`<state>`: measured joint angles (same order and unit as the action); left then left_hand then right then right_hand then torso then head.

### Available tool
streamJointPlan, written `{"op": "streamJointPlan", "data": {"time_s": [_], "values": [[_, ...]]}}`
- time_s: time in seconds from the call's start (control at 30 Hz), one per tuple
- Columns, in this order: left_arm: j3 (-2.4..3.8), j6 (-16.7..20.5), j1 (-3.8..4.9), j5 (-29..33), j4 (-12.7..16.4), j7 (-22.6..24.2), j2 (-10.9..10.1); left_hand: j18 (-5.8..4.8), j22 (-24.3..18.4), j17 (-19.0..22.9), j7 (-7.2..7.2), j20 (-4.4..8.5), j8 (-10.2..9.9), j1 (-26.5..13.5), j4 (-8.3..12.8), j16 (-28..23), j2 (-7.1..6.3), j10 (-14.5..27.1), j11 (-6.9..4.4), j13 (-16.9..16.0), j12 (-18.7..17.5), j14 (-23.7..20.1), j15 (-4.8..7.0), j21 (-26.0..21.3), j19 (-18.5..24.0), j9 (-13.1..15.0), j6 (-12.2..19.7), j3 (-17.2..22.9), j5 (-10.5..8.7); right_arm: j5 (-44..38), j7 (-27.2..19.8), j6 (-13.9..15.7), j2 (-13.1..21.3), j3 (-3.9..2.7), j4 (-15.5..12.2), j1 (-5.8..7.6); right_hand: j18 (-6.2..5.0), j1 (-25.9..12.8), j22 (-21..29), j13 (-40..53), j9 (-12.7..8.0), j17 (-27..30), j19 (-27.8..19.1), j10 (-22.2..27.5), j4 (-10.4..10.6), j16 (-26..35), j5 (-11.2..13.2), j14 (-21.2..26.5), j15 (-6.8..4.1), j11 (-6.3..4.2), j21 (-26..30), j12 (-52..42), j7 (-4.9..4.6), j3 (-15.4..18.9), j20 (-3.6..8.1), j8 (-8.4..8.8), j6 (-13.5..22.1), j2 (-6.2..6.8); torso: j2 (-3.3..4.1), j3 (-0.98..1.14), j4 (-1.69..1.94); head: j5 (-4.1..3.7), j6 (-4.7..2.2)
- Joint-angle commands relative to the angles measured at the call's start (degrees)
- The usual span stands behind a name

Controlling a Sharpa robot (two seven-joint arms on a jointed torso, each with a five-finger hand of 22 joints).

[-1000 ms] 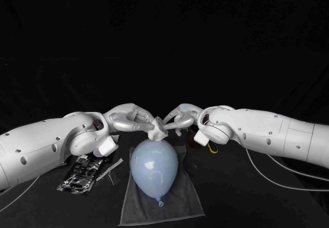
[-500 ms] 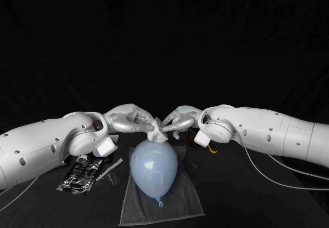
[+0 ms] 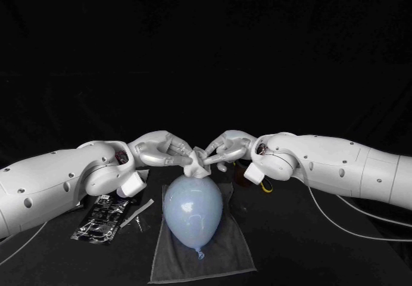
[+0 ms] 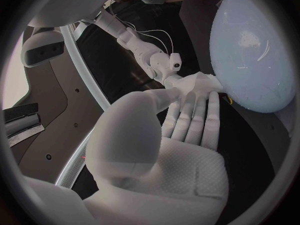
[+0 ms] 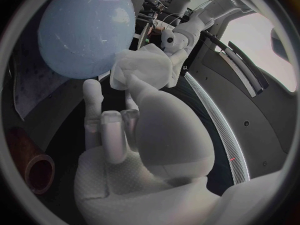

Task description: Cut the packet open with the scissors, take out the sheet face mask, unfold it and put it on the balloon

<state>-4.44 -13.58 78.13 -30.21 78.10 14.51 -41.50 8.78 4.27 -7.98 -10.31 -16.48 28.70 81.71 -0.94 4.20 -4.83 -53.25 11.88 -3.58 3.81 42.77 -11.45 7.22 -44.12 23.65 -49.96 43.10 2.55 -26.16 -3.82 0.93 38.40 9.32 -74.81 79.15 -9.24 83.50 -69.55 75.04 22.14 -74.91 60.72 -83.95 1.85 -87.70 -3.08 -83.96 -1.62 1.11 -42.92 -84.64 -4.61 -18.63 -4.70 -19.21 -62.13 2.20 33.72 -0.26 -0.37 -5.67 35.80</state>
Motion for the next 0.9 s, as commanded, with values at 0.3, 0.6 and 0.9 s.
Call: {"op": "streamJointPlan", "data": {"time_s": [0.3, 0.6, 0.9], "values": [[0.07, 0.89, -0.01, 0.20, 0.68, 0.43, -0.24, -1.11, 0.03, 0.18, -1.55, -0.02, 0.48, -0.20, 0.32, -0.42, -0.17, 0.22, -0.35, 0.00, -0.05, -0.55, 0.20, -0.21, 0.17, 3.89, 0.22, 0.37, 0.20, 0.73, -2.42, 11.22, 1.22, -0.19, -1.81, 0.61, -0.01, -2.88, -1.62, 7.93, 2.37, -5.94, 1.20, -1.92, -2.25, -0.36, 0.30, -1.12, -0.50, -0.41, -1.65, -0.30, -0.15, -4.86, 0.33, -3.29, 1.51, 0.92, -0.07, -0.01, 0.00, -0.03, -0.19], [0.07, 4.69, -0.09, 1.89, 1.21, 0.02, -0.54, -0.92, 0.13, -0.55, -2.96, -0.03, 0.78, -1.48, 0.00, 0.45, -1.84, 0.79, -0.06, -0.01, -0.07, 3.64, 0.37, 0.10, -0.55, 3.96, 1.05, -2.01, 0.18, -2.19, -0.95, 18.46, 1.79, -0.45, -2.92, 1.88, 0.08, -4.61, -2.32, 8.14, 3.19, -6.36, 1.83, -2.14, -3.59, -0.48, 0.29, -1.47, -0.57, -0.41, -2.34, -0.45, -0.20, -7.52, 0.41, -4.73, 2.12, 1.57, -0.03, -0.02, 0.01, -0.07, -0.55], [0.06, 6.88, -0.13, 2.94, 1.56, -0.45, -0.89, -0.35, 0.15, -0.92, -3.23, -0.03, 0.10, -2.72, -0.84, 1.17, -3.29, 1.55, 0.03, -0.06, 0.07, 4.68, 0.58, 0.46, -1.69, 3.29, 2.46, -5.85, 0.20, -2.95, -2.85, 25.11, 2.29, -0.85, -4.23, 2.50, 0.18, -5.44, -2.81, 8.07, 3.49, -6.70, 2.40, -2.18, -4.45, -0.57, 0.29, -1.73, -0.59, -0.40, -3.01, -0.40, -0.25, -9.11, 0.46, -5.39, 2.31, 1.87, 0.02, -0.03, -0.02, 0.01, -0.78]]}}
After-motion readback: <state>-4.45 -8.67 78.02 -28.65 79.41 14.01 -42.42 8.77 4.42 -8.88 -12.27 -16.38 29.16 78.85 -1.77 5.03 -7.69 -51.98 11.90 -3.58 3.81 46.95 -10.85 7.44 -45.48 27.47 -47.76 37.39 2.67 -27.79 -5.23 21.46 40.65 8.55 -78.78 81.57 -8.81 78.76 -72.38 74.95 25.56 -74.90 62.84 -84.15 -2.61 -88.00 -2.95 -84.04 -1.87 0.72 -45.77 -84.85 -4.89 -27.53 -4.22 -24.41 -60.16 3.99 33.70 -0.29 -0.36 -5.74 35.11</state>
